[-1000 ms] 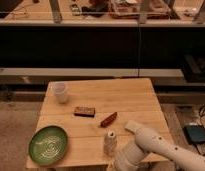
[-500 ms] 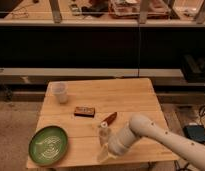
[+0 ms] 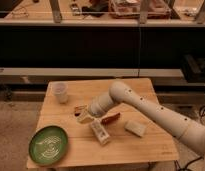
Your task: Knock the bottle over
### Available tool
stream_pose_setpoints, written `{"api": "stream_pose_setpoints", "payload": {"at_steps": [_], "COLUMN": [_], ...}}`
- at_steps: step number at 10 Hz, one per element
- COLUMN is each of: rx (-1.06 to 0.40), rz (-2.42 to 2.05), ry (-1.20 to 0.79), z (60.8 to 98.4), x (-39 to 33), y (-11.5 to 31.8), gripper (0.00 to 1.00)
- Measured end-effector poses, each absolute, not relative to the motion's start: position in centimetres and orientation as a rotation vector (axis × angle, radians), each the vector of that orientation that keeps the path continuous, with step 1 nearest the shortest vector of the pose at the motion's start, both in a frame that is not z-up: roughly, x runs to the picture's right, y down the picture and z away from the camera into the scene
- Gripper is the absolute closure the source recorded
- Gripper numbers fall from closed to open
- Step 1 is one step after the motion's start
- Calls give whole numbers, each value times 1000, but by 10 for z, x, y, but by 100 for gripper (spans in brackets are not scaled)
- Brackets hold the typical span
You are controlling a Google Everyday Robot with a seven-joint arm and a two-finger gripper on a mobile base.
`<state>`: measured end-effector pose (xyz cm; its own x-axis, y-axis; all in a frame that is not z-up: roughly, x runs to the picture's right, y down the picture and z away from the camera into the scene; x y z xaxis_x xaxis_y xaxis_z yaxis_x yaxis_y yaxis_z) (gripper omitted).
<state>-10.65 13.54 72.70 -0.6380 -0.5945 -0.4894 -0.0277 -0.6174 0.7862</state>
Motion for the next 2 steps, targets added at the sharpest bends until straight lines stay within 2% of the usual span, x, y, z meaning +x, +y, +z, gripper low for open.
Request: {"api": "stream_pose_setpoints", "payload": {"at_steps": [2], "rx": [1097], "rz": [-2298], "ry": [-1134], "z": [727], "x": [-105], "y": [135], "gripper": [57]}}
